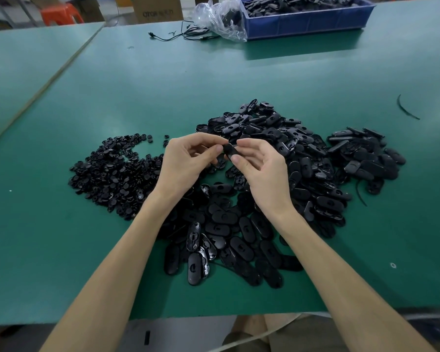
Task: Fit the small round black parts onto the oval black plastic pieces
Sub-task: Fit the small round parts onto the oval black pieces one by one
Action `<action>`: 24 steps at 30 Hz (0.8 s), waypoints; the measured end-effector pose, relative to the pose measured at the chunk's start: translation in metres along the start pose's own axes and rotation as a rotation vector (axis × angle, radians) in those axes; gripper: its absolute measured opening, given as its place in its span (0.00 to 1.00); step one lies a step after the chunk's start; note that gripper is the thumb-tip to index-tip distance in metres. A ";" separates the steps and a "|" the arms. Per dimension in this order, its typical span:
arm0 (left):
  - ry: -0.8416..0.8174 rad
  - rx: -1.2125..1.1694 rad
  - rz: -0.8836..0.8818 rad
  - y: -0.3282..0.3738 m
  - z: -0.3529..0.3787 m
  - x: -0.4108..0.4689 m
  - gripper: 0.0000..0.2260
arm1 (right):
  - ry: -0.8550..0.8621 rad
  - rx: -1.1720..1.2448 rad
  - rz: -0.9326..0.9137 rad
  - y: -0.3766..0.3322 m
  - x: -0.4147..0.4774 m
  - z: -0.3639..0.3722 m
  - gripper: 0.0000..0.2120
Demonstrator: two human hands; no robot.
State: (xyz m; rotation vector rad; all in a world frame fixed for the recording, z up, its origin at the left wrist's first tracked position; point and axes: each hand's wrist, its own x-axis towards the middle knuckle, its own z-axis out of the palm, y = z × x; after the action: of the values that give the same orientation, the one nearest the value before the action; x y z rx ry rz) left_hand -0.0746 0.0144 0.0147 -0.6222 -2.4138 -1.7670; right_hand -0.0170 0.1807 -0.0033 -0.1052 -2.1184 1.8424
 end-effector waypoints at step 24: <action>0.042 0.175 0.056 0.004 0.008 -0.005 0.07 | 0.029 0.157 0.030 0.005 0.001 0.002 0.10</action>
State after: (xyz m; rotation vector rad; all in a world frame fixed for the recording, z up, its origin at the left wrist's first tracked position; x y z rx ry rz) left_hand -0.0670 0.0212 0.0140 -0.6189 -2.4623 -1.5111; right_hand -0.0190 0.1796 -0.0080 -0.1252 -1.9549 2.0043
